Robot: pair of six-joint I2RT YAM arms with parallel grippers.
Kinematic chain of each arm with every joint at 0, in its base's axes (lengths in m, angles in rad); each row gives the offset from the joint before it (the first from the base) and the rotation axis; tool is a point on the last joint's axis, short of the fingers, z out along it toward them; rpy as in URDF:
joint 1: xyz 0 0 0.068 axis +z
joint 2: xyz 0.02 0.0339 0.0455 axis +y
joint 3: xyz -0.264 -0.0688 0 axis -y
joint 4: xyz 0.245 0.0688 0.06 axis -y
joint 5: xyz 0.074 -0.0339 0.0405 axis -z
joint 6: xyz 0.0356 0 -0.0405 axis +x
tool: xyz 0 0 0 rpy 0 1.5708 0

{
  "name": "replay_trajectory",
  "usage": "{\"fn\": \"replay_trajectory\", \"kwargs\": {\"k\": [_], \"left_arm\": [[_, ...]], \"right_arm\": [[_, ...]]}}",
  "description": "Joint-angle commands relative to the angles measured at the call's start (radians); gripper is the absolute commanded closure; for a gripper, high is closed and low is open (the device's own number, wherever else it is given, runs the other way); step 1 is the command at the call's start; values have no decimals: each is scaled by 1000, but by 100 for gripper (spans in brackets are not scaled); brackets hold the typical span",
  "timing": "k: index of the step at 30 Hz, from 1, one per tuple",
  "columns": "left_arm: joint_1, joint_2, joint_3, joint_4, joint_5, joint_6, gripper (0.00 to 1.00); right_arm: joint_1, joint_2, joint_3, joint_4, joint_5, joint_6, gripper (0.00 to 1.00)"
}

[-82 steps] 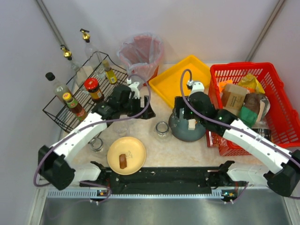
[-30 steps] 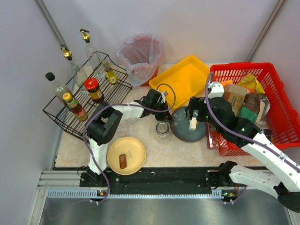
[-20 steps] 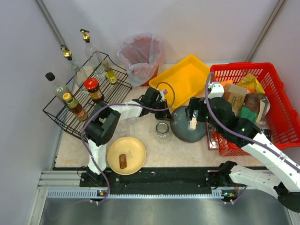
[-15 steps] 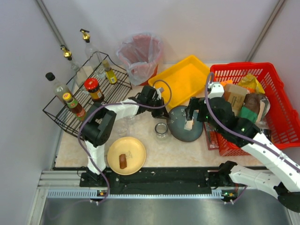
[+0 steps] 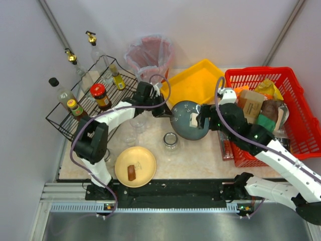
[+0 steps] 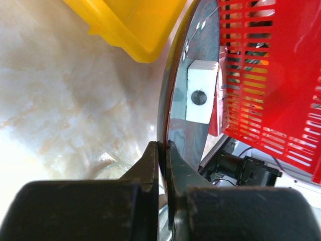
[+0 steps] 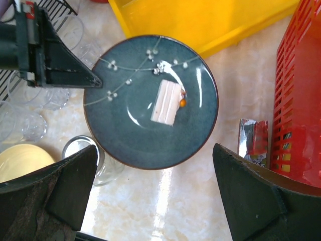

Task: Clear the kitchen counter

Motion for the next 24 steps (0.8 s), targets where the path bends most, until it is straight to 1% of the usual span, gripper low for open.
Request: {"fn": "replay_trajectory", "kwargs": {"k": [1, 4, 6, 10, 12, 13, 18, 21, 23, 24], "left_arm": [[16, -134, 79, 106, 154, -84, 100], [41, -187, 91, 103, 167, -130, 100], [49, -241, 107, 92, 129, -133, 100], [52, -293, 243, -51, 40, -101, 100], [58, -313, 279, -73, 4, -113, 100], [61, -324, 286, -76, -11, -142, 100], [90, -372, 299, -12, -76, -243, 100], [107, -378, 299, 28, -79, -303, 100], [116, -379, 296, 63, -66, -340, 100], [116, -381, 294, 74, -63, -354, 100]], "right_arm": [[11, 9, 60, 15, -9, 19, 5], [9, 12, 86, 12, -29, 31, 3], [9, 14, 113, 1, -31, 25, 1], [9, 20, 161, -19, -5, 8, 1], [6, 35, 187, -28, -14, 12, 1], [3, 43, 199, -34, -23, 22, 1], [-61, 100, 258, -69, -107, 127, 2], [-96, 118, 288, -65, -132, 198, 2], [-112, 124, 299, -31, -146, 226, 2], [-119, 123, 290, 13, -169, 233, 4]]}}
